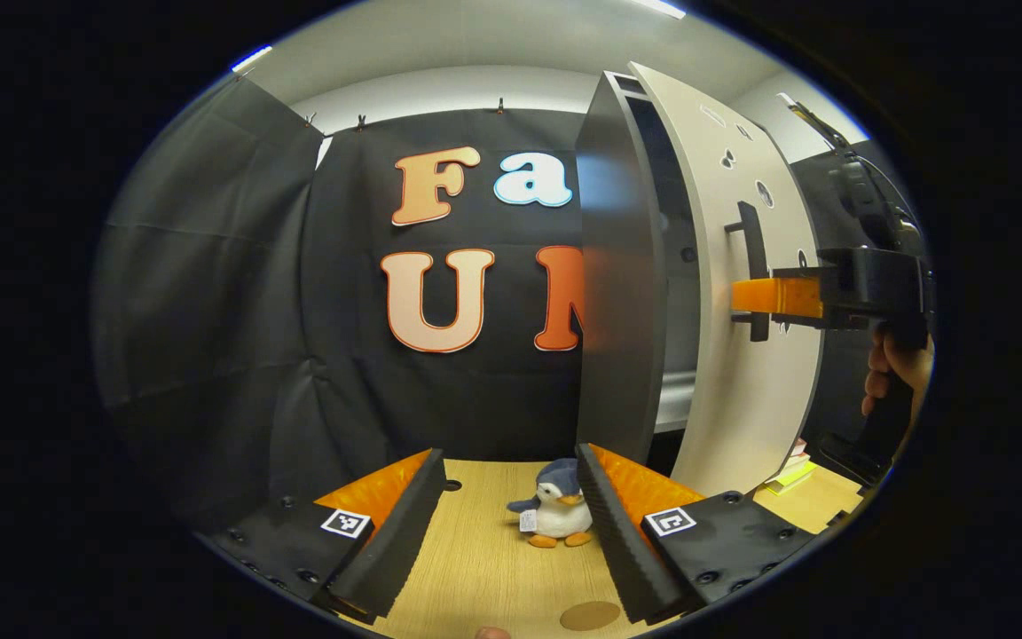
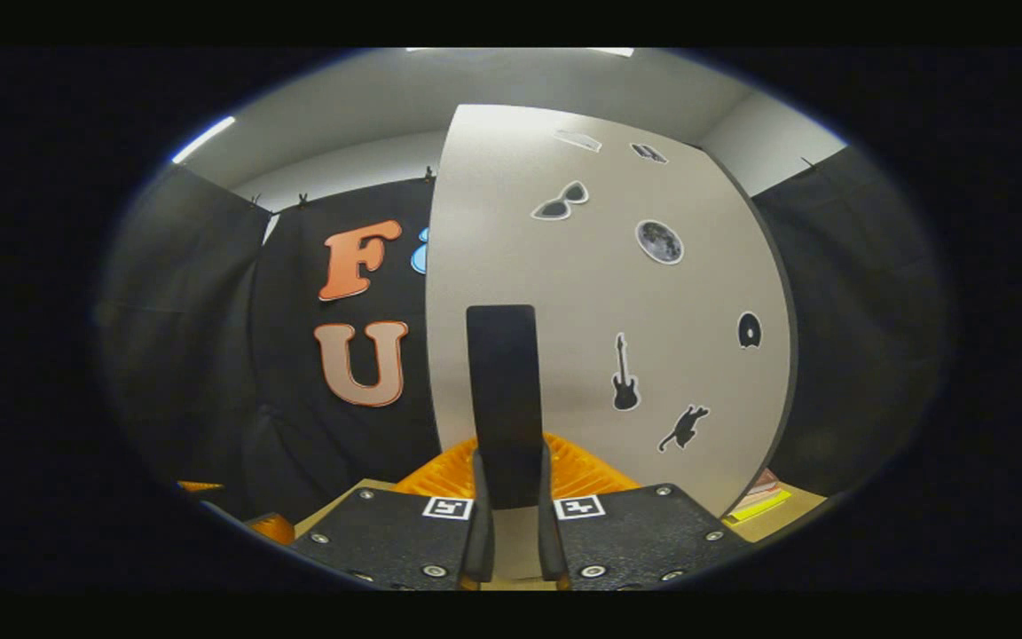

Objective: Open the cabinet door with the right hand, grasp the bottle in the cabinet with the left hand and place it on the coaster, then close the cabinet door with the right hand.

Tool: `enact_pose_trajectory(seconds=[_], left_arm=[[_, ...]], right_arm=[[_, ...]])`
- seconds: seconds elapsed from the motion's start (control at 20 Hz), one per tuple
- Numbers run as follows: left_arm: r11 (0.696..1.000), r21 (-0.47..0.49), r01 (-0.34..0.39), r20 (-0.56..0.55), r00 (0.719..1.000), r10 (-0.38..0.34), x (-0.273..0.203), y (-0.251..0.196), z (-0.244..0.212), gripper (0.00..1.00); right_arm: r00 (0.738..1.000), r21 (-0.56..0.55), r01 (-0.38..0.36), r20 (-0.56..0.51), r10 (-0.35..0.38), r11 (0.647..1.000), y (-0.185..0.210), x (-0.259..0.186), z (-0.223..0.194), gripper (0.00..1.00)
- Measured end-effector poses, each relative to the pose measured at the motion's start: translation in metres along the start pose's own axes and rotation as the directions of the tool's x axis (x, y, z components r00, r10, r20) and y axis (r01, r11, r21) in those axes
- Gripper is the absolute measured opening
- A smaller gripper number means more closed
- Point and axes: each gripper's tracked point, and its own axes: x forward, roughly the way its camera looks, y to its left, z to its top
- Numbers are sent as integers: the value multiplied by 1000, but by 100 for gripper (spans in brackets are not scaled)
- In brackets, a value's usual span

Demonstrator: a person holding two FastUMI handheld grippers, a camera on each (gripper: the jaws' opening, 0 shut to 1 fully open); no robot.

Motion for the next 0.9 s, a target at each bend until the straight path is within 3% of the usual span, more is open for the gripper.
enact_pose_trajectory(seconds=[0.3, 0.9], left_arm=[[999, -36, 3, 6, 1000, -2, -16, -31, 0, 96], [999, -33, 2, 53, 999, 0, -35, -88, 12, 94]], right_arm=[[998, 18, -57, -11, 57, 998, -35, -68, -5, 19], [989, 46, -143, -20, 145, 989, -69, -122, 3, 19]])
